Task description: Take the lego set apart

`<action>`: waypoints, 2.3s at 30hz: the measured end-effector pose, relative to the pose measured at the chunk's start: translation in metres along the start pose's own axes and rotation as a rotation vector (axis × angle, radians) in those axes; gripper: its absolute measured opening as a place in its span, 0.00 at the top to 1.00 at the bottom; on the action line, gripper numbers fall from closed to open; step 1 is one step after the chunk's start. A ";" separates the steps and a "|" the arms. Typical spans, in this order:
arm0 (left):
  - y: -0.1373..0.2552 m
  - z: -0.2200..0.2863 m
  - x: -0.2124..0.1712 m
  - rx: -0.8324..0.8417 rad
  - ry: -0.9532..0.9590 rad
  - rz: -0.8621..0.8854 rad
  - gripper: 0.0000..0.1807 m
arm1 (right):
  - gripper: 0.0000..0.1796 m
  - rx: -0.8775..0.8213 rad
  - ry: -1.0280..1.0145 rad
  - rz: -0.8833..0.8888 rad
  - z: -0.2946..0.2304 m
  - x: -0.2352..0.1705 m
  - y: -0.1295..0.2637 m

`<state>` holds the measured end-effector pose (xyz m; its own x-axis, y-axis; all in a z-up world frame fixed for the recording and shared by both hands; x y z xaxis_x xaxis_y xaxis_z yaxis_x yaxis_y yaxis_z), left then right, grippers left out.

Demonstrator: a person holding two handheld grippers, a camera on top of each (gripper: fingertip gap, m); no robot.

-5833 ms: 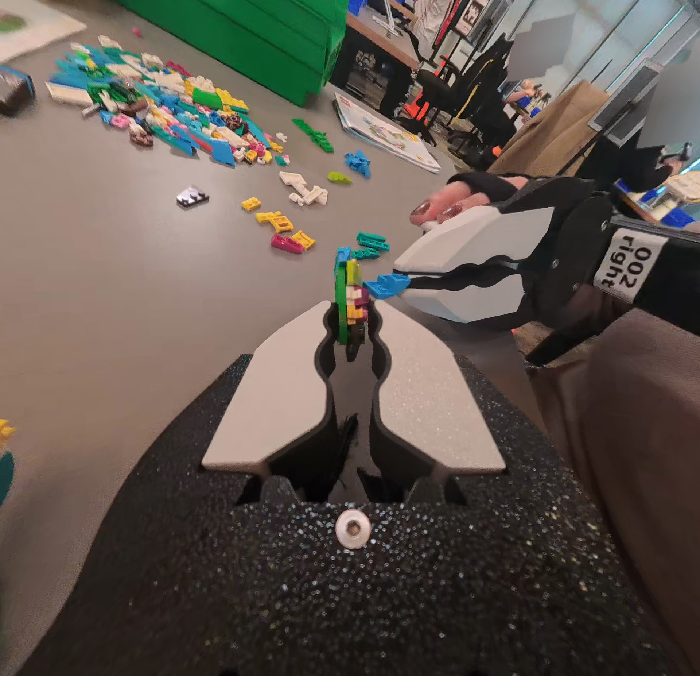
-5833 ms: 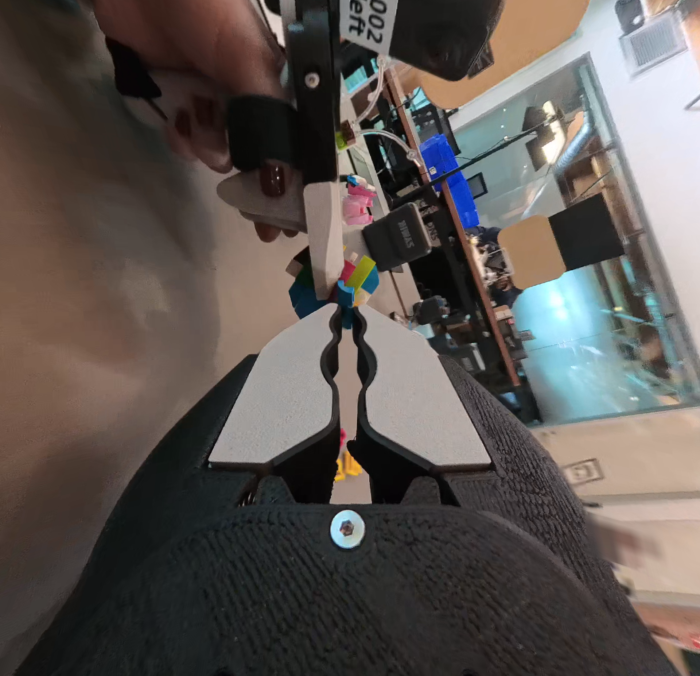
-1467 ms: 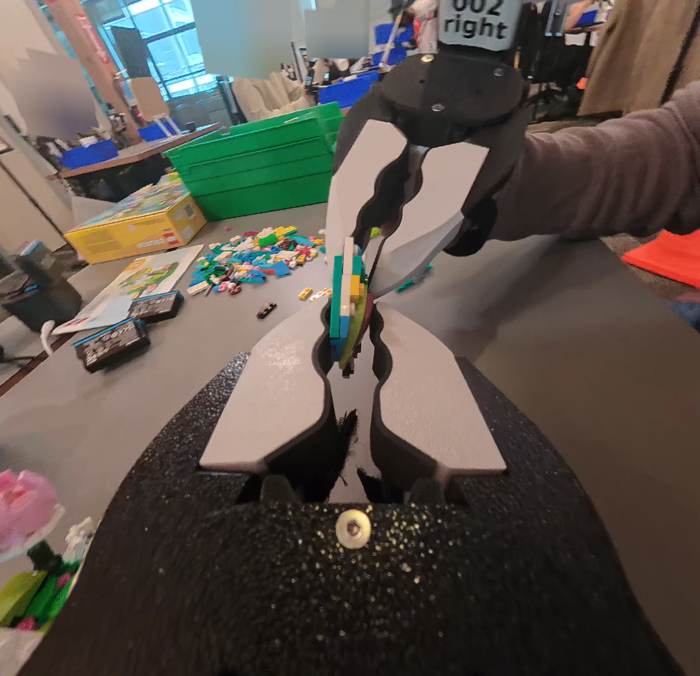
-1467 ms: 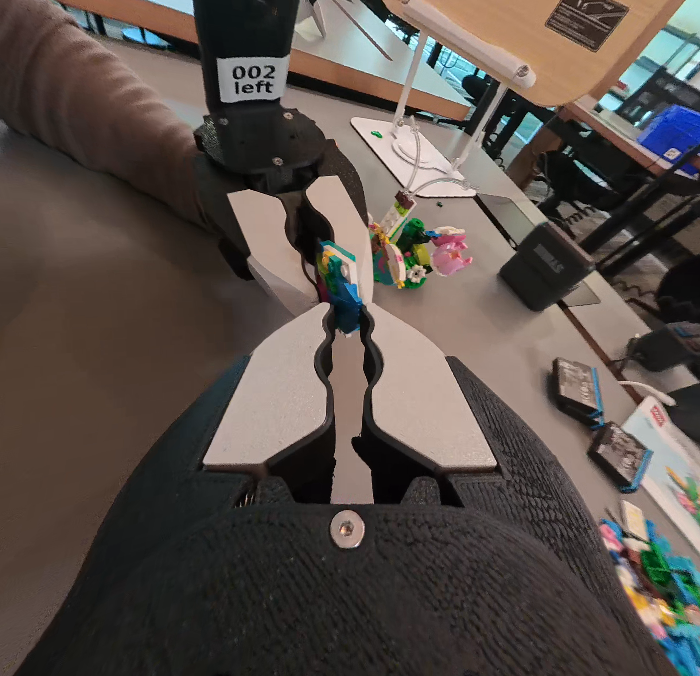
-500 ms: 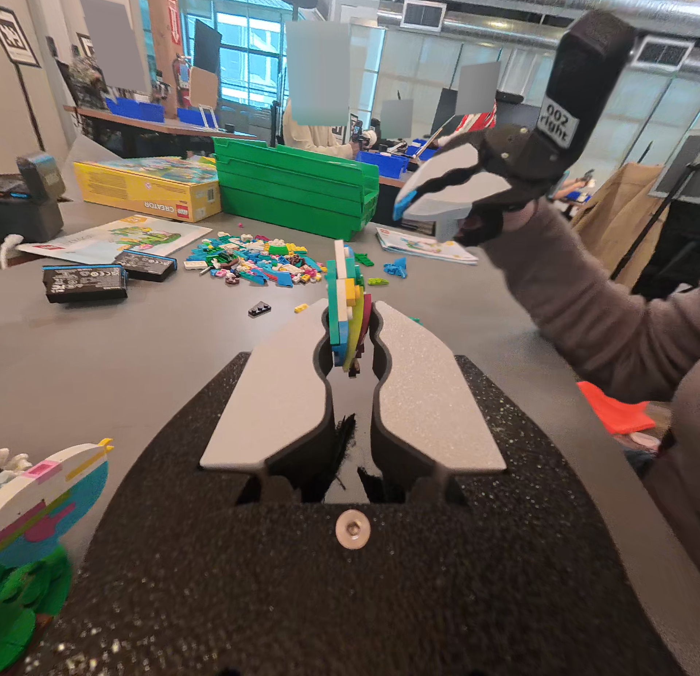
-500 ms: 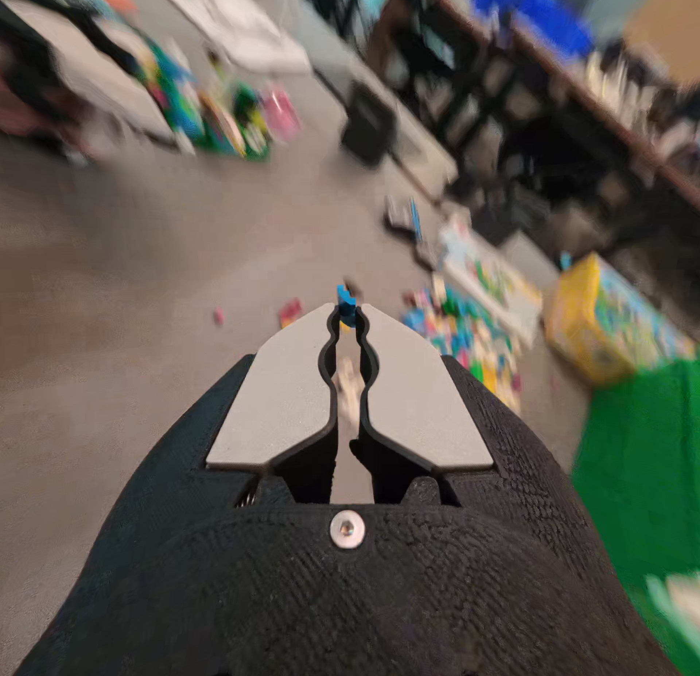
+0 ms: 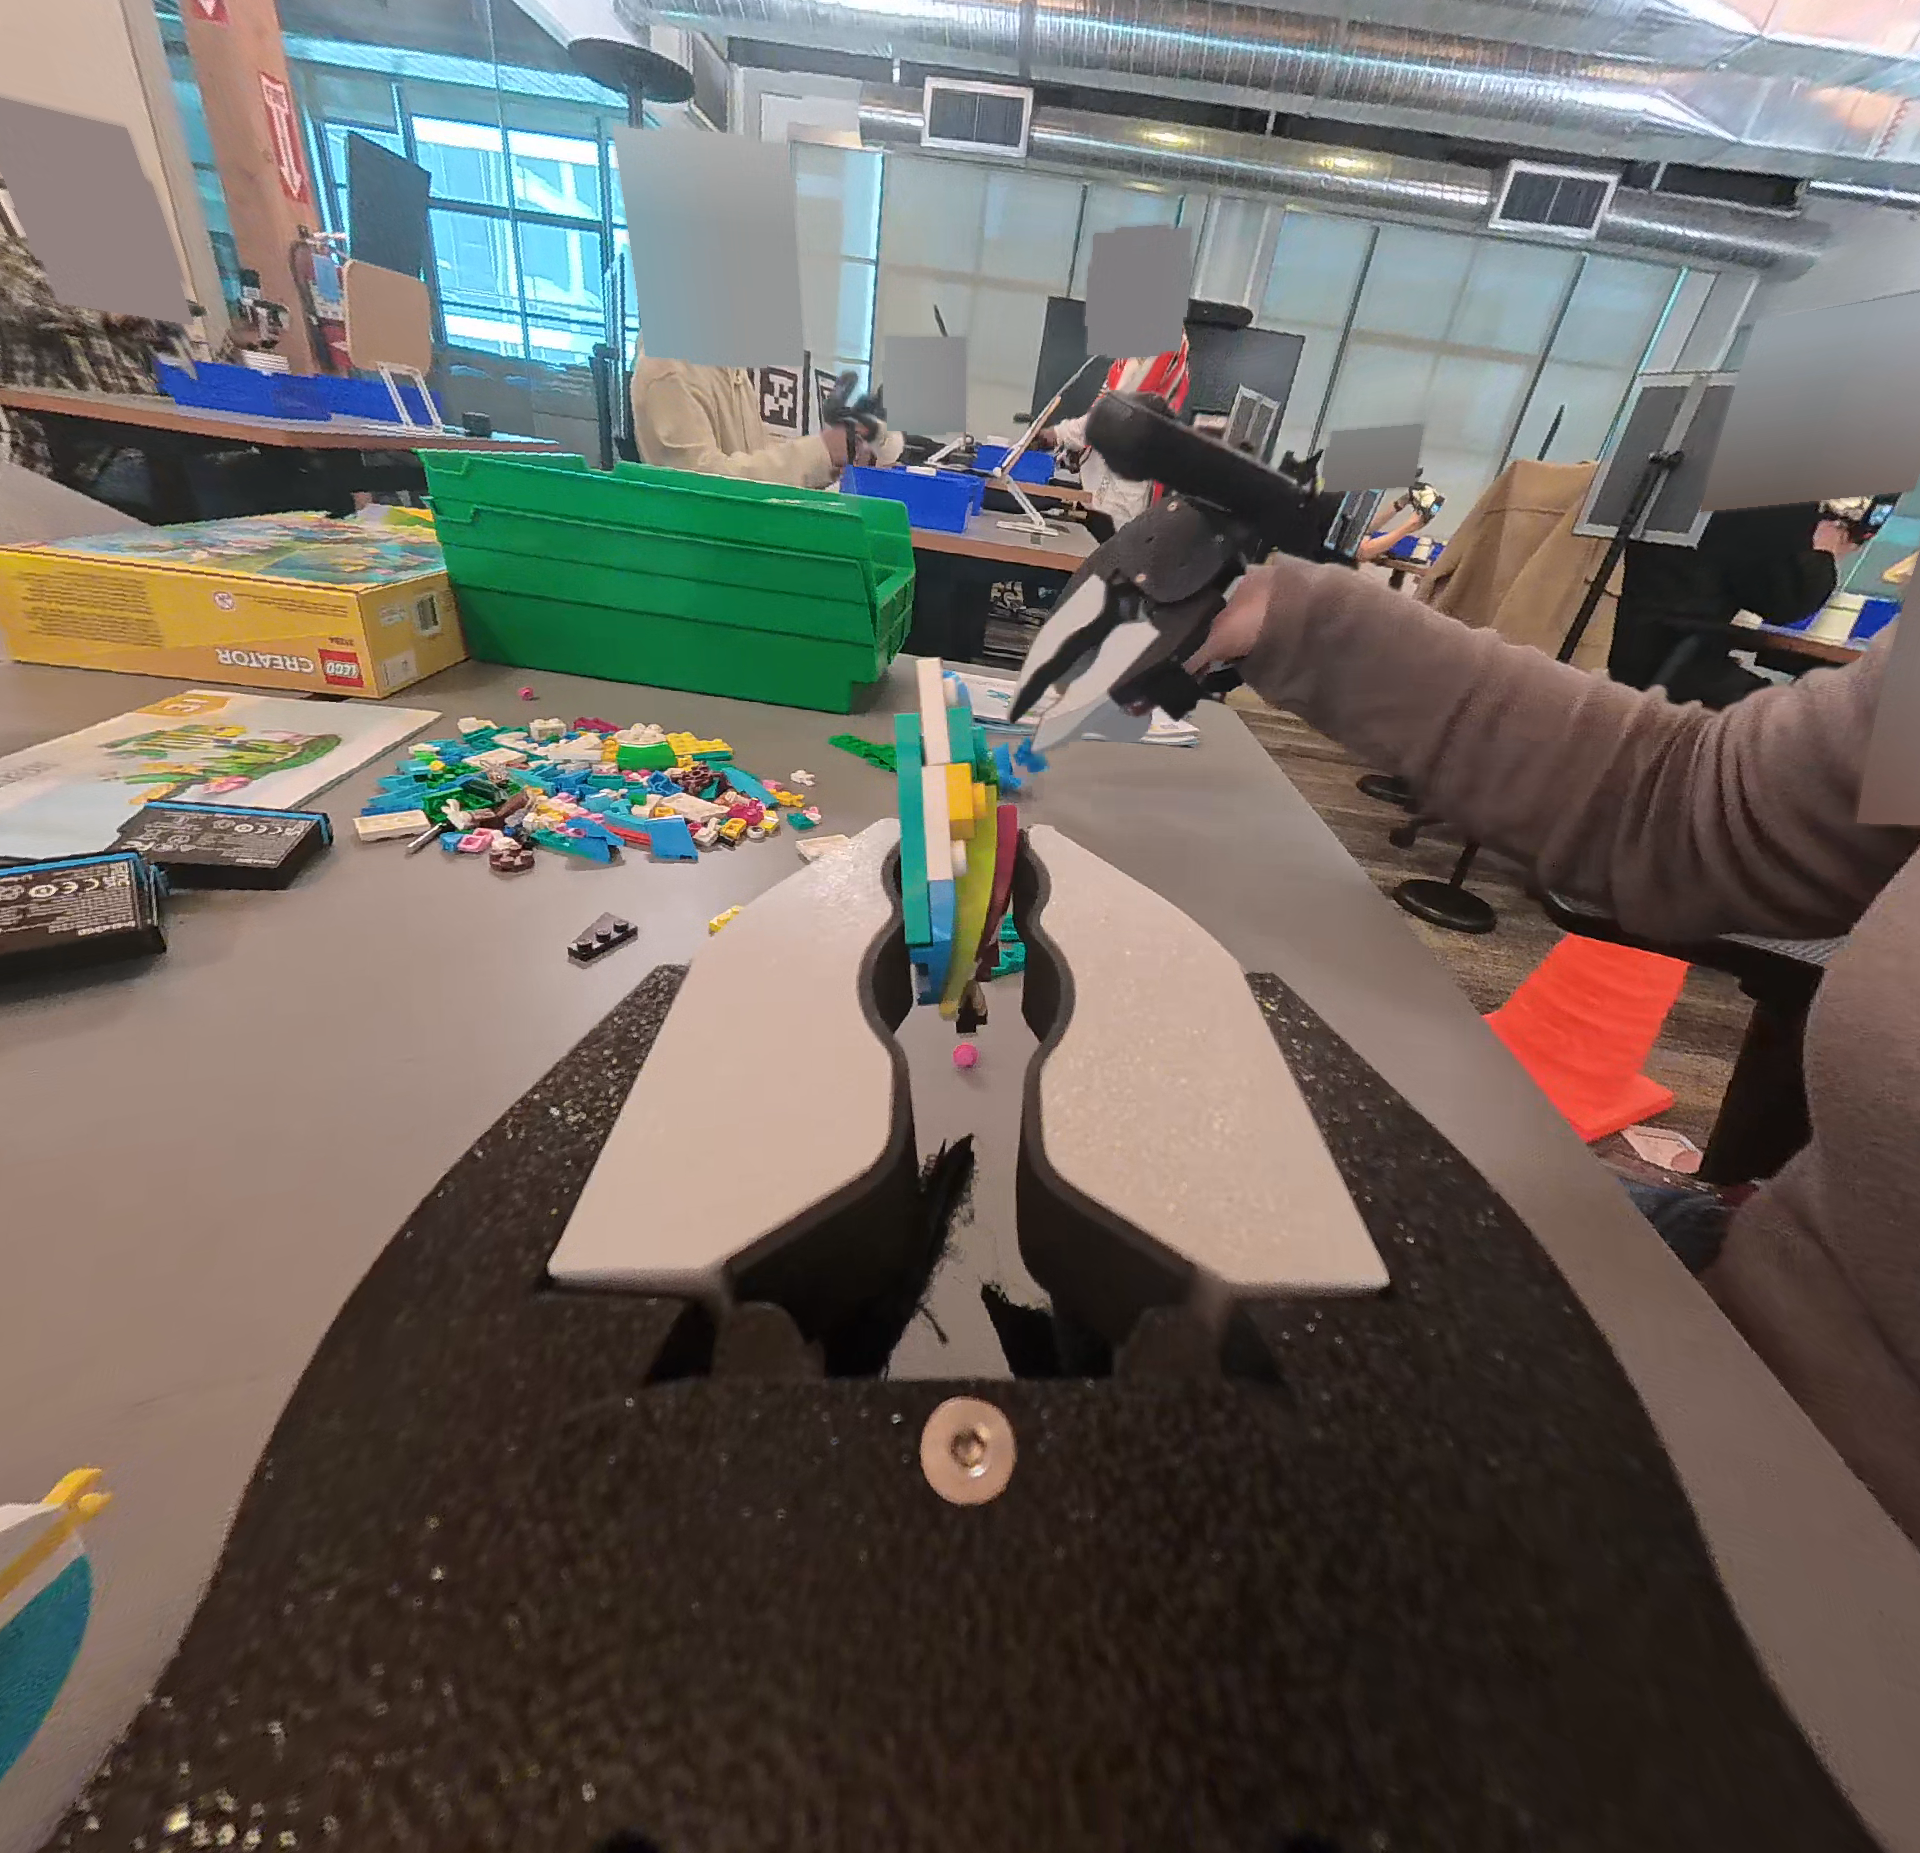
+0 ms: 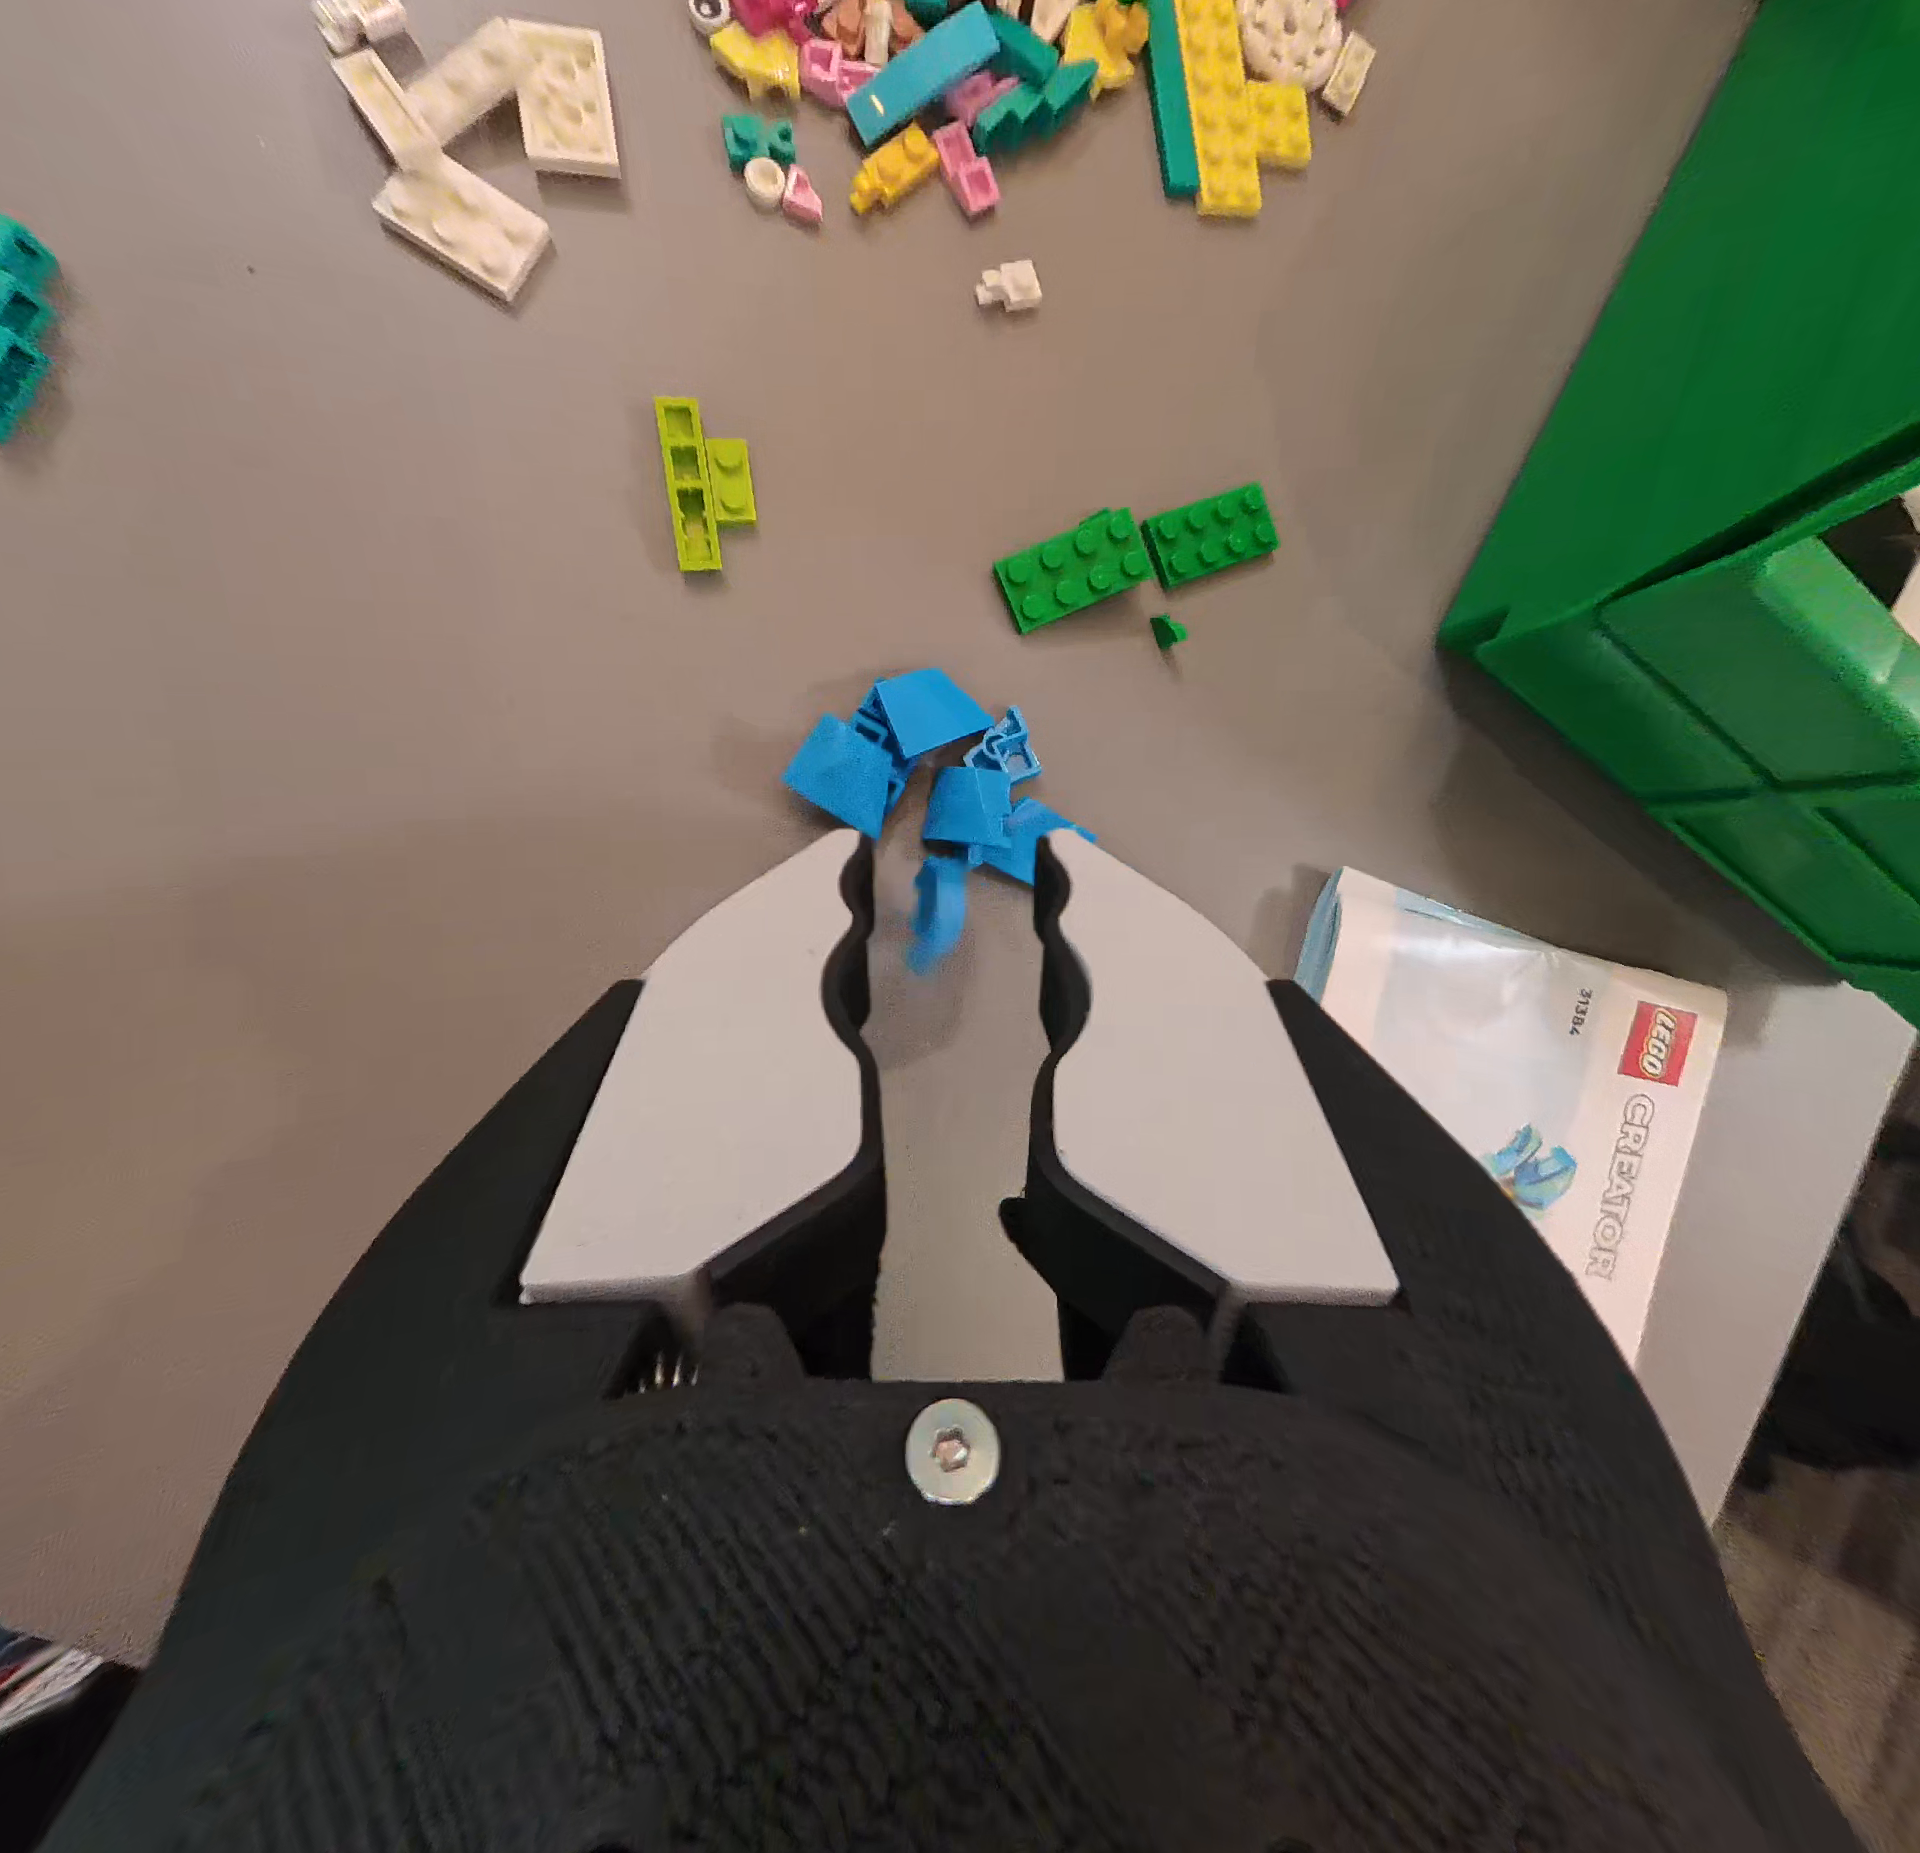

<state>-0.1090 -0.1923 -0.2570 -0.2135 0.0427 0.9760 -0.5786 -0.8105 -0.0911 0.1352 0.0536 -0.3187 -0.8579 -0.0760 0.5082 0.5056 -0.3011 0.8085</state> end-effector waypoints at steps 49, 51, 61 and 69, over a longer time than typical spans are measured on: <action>-0.001 0.009 -0.008 -0.101 0.133 -0.069 0.91 | 1.00 0.208 0.401 0.848 -0.230 0.232 0.029; -0.001 0.013 -0.007 -0.128 0.122 -0.064 0.91 | 0.99 0.277 0.323 0.861 -0.225 0.230 0.031; -0.005 0.026 -0.017 -0.188 0.056 -0.151 0.91 | 0.95 0.534 0.149 0.907 -0.226 0.238 0.034; -0.006 0.023 -0.021 -0.153 0.084 -0.192 0.91 | 0.96 0.272 0.322 0.912 -0.227 0.237 0.033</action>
<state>-0.0826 -0.2018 -0.2725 -0.1491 0.2410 0.9590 -0.7259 -0.6852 0.0593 -0.0721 -0.1904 -0.2396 -0.0960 -0.4346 0.8955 0.9514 0.2245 0.2110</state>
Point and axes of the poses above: each gripper's, where its closed fingertips meet, y back along the fingers, x out of its top, z = x × y across the jaws, the point moved 2 cm from there along y, back along the fingers, and after that the axes turned 4 degrees about y, right-handed, at the moved point
